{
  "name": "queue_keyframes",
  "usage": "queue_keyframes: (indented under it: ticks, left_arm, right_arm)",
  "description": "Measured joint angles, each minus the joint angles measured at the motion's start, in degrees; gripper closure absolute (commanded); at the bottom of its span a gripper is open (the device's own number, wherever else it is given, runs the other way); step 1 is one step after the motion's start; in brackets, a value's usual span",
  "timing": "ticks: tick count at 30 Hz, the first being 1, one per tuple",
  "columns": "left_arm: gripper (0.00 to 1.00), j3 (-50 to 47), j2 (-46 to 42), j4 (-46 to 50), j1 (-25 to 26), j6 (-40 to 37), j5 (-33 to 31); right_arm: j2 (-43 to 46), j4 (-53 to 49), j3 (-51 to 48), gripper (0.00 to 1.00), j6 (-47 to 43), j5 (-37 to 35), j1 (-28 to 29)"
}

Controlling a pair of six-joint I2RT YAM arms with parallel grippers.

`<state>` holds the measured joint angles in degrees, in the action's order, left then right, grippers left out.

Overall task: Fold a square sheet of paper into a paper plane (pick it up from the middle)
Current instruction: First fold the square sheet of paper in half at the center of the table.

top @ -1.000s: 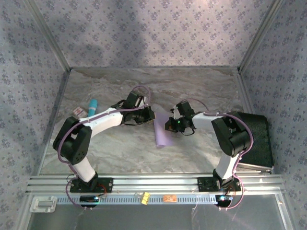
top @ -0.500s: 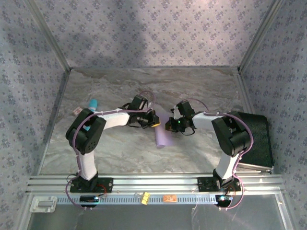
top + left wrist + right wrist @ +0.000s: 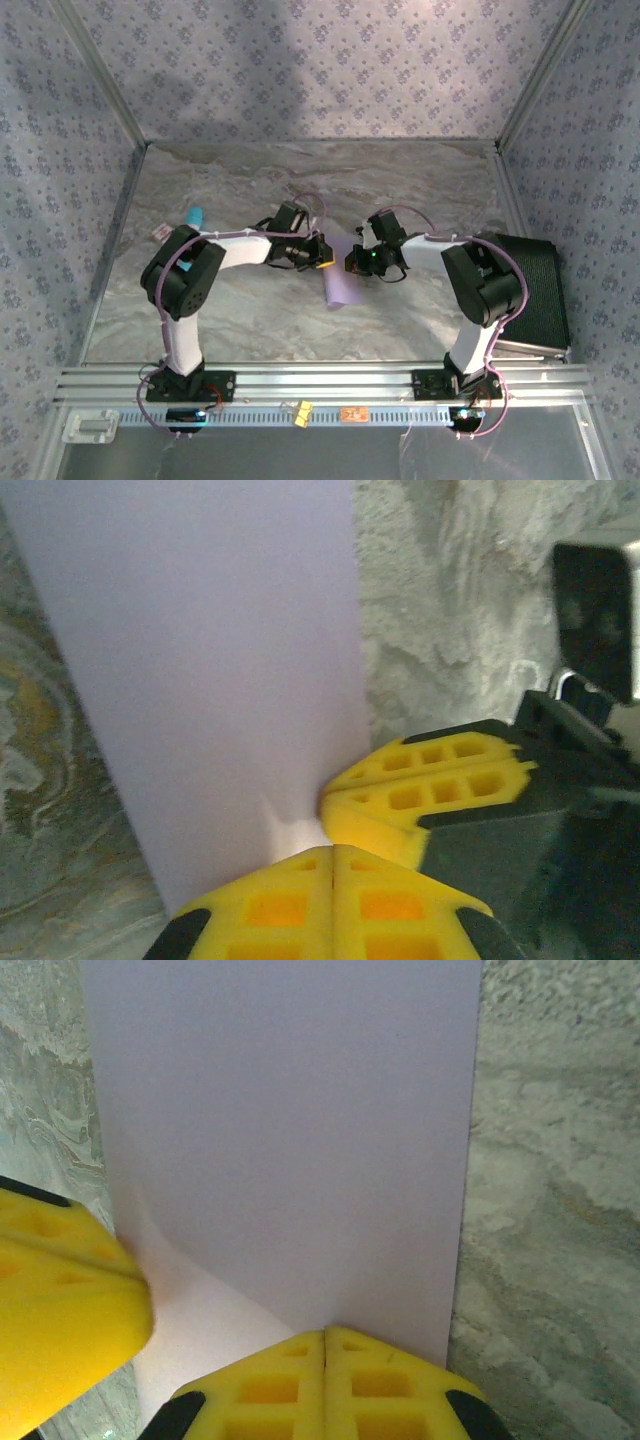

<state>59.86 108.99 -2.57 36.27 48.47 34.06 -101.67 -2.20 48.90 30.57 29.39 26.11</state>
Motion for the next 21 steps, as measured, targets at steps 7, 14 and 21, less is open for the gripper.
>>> queue_keyframes:
  ticks: [7,14,21]
  left_arm:
    - [1.0,-2.03,1.75,0.85,-0.13,-2.05,-0.94]
    - [1.0,-2.05,1.62,0.92,-0.15,-3.43,-1.09]
    - [1.0,-1.77,-0.61,5.2,-0.04,-0.39,-1.09]
  right_arm:
    - [0.02,0.5,-0.37,1.0,0.02,0.07,-0.11]
    - [0.44,2.21,-1.46,1.0,0.09,0.24,-0.15]
    - [0.7,2.58,-1.86,1.0,0.44,0.09,-0.17]
